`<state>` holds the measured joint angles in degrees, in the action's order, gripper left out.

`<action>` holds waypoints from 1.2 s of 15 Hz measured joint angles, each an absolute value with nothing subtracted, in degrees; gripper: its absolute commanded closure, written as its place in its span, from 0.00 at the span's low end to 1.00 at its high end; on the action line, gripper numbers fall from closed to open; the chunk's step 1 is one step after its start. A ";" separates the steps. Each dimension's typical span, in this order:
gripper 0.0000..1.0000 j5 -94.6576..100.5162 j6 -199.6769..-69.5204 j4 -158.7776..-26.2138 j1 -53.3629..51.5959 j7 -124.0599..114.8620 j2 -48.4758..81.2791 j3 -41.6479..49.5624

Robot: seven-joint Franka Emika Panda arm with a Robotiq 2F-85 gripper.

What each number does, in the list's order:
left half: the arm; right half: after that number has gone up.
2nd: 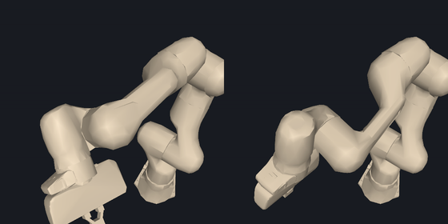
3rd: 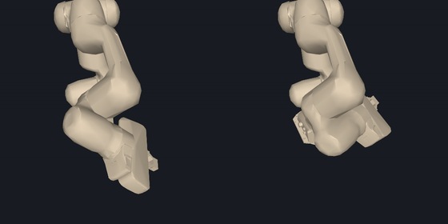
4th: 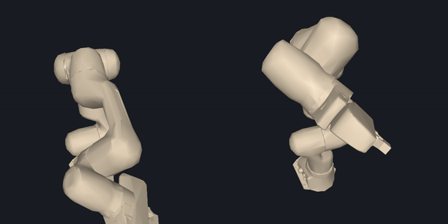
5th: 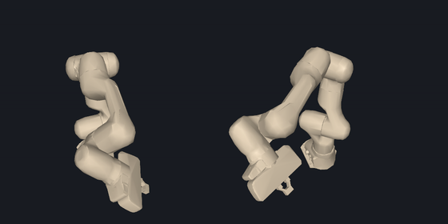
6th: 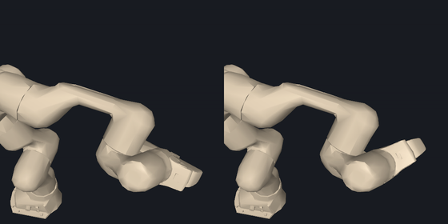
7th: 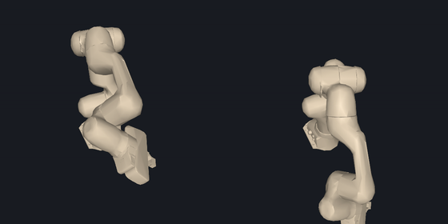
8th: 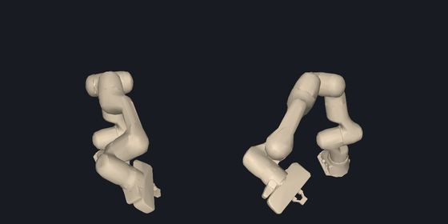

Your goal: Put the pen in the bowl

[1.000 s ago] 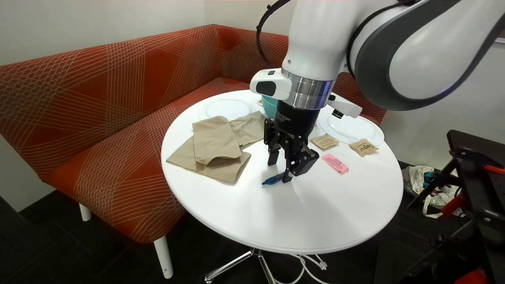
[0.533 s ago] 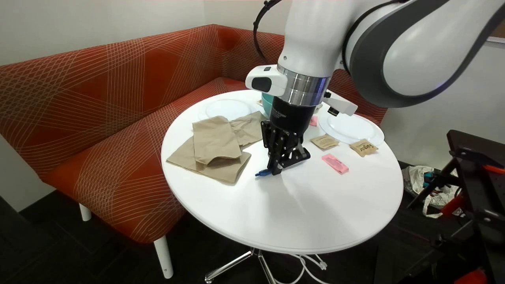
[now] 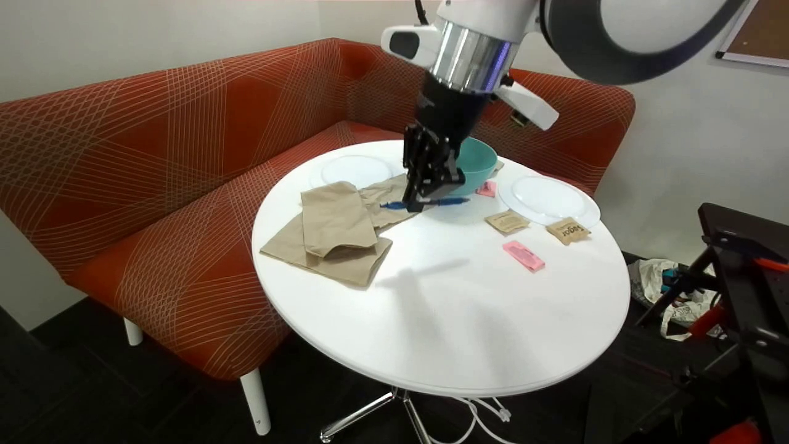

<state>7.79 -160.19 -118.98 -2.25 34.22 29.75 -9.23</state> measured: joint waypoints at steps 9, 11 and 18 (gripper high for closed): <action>0.96 7.13 -162.38 -118.95 6.25 30.95 23.83 -7.46; 0.96 7.12 -163.92 -118.95 7.68 30.95 24.44 -7.43; 0.59 7.05 -166.65 -118.86 10.32 30.94 27.48 -7.43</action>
<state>7.05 -166.65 -118.86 10.32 30.94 27.48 -7.43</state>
